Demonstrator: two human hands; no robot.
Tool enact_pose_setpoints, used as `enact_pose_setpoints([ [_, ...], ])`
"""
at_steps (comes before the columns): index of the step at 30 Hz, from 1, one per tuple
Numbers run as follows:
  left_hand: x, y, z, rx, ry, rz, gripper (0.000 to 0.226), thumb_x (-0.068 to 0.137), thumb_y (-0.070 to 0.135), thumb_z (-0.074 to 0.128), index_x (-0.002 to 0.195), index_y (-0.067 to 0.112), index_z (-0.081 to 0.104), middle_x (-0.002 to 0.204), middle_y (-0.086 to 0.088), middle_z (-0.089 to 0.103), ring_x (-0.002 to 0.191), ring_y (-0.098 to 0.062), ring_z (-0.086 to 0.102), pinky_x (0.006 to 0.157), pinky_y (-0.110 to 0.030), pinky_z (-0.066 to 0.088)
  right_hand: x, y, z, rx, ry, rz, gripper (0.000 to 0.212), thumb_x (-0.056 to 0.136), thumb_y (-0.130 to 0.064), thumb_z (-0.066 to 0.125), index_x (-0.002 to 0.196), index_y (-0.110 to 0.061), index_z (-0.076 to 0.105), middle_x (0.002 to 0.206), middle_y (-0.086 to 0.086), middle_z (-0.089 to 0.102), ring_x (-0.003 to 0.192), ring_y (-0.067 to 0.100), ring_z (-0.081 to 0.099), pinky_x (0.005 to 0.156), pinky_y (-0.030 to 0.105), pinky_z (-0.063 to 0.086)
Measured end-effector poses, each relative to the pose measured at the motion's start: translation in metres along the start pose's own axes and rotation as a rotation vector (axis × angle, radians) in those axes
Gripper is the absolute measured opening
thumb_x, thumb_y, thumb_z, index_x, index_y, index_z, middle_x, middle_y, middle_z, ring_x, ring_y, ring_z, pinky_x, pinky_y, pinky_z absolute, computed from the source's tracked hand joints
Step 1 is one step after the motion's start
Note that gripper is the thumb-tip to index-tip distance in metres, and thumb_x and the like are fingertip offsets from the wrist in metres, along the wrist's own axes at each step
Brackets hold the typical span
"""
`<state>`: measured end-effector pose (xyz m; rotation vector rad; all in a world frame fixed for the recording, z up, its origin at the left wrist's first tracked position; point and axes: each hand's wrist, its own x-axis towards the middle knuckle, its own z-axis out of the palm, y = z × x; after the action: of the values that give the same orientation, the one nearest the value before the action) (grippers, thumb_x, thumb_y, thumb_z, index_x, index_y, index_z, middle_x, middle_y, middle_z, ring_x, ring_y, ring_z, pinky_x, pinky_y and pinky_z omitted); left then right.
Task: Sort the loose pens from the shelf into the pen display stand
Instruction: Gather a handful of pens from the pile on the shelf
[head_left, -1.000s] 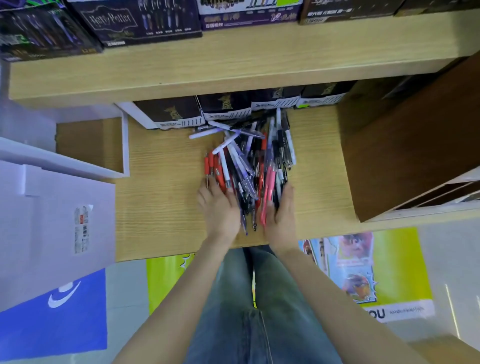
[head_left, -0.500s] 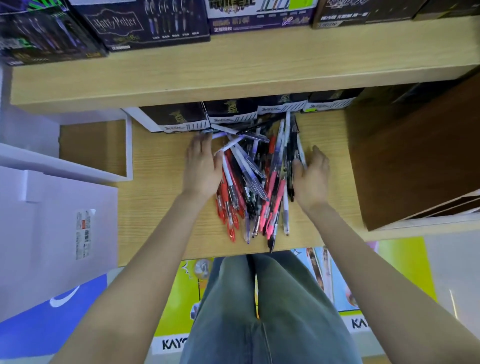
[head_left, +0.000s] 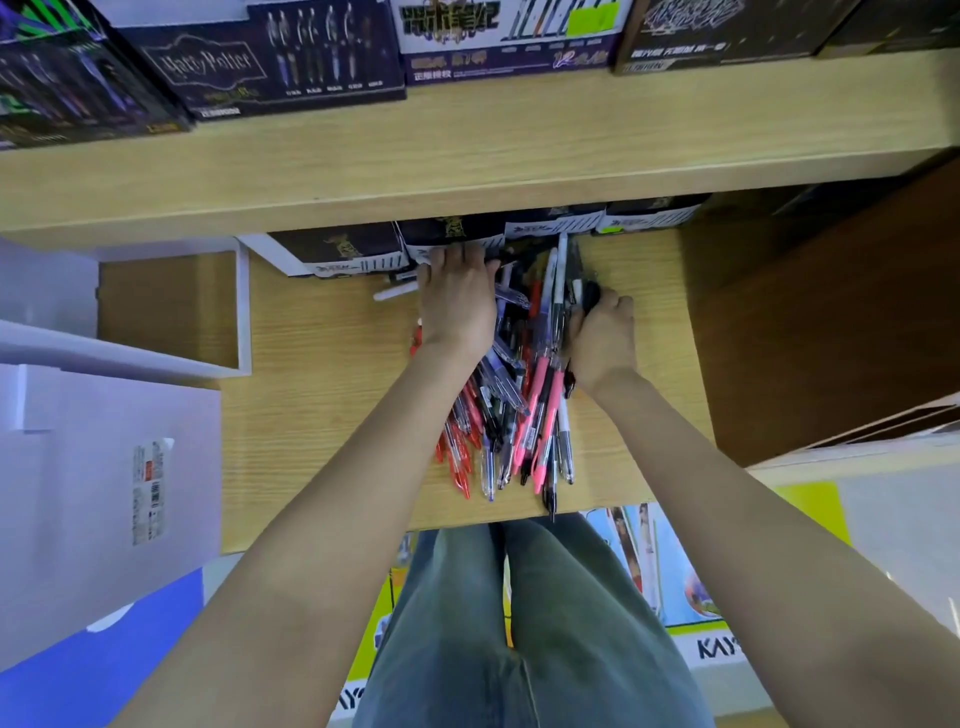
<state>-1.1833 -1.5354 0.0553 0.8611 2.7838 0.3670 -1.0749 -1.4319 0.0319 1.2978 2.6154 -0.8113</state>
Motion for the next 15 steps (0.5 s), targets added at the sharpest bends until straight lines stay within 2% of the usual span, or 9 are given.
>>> enact_pose_setpoints([
  [3, -0.018, -0.002, -0.007, -0.188, 0.145, -0.060, 0.043, 0.101, 0.028, 0.025, 0.115, 0.000, 0.054, 0.109, -0.015, 0.061, 0.106, -0.030, 0.053, 0.090, -0.037, 0.037, 0.001, -0.005, -0.017, 0.200, 0.002, 0.125, 0.036, 0.095, -0.007, 0.037, 0.129, 0.007, 0.035, 0.129, 0.025, 0.042, 0.116, 0.036, 0.044, 0.092, 0.037, 0.036],
  [5, -0.045, -0.004, -0.006, -0.328, 0.253, -0.135, 0.046, 0.098, 0.030, 0.023, 0.107, -0.001, 0.056, 0.093, -0.013, 0.062, 0.089, -0.028, 0.056, 0.081, -0.036, 0.041, -0.002, -0.008, -0.025, 0.307, 0.031, 0.140, 0.032, 0.096, -0.008, 0.037, 0.125, 0.006, 0.037, 0.124, 0.025, 0.047, 0.109, 0.034, 0.049, 0.084, 0.035, 0.037],
  [8, -0.092, -0.007, 0.008, -0.425, 0.246, -0.301, 0.036, 0.100, 0.025, 0.028, 0.103, 0.001, 0.054, 0.086, -0.007, 0.053, 0.082, -0.023, 0.050, 0.079, -0.036, 0.041, -0.017, -0.012, -0.023, 0.465, -0.001, 0.093, 0.029, 0.101, -0.017, 0.034, 0.119, 0.005, 0.039, 0.116, 0.023, 0.054, 0.093, 0.028, 0.053, 0.068, 0.028, 0.037],
  [9, -0.105, -0.008, 0.015, -0.405, 0.222, -0.332, 0.033, 0.099, 0.025, 0.030, 0.102, 0.001, 0.053, 0.088, -0.008, 0.053, 0.085, -0.026, 0.050, 0.080, -0.038, 0.040, -0.023, -0.016, -0.018, 0.483, -0.028, 0.078, 0.032, 0.101, -0.018, 0.035, 0.121, 0.005, 0.039, 0.117, 0.020, 0.053, 0.098, 0.027, 0.052, 0.068, 0.024, 0.036],
  [11, -0.121, -0.010, 0.029, -0.294, 0.147, -0.338, 0.032, 0.094, 0.028, 0.032, 0.099, 0.004, 0.054, 0.093, -0.013, 0.055, 0.091, -0.032, 0.049, 0.083, -0.042, 0.038, -0.033, -0.026, -0.004, 0.446, -0.064, 0.006, 0.040, 0.099, -0.018, 0.041, 0.132, 0.005, 0.035, 0.127, 0.019, 0.046, 0.115, 0.028, 0.045, 0.083, 0.021, 0.034],
  [13, -0.127, -0.010, 0.035, -0.206, 0.098, -0.311, 0.029, 0.089, 0.029, 0.039, 0.100, 0.008, 0.056, 0.096, -0.014, 0.055, 0.093, -0.033, 0.048, 0.084, -0.041, 0.034, -0.040, -0.035, 0.006, 0.314, -0.059, -0.106, 0.051, 0.097, -0.016, 0.045, 0.140, 0.004, 0.026, 0.135, 0.022, 0.037, 0.127, 0.030, 0.033, 0.098, 0.023, 0.025],
  [15, -0.123, -0.015, 0.030, -0.203, 0.133, -0.275, 0.024, 0.087, 0.025, 0.045, 0.100, 0.008, 0.057, 0.098, -0.013, 0.054, 0.095, -0.033, 0.048, 0.084, -0.036, 0.029, -0.043, -0.036, 0.009, 0.249, -0.004, -0.166, 0.055, 0.096, -0.015, 0.047, 0.143, 0.003, 0.022, 0.137, 0.023, 0.035, 0.129, 0.032, 0.030, 0.105, 0.030, 0.023],
])
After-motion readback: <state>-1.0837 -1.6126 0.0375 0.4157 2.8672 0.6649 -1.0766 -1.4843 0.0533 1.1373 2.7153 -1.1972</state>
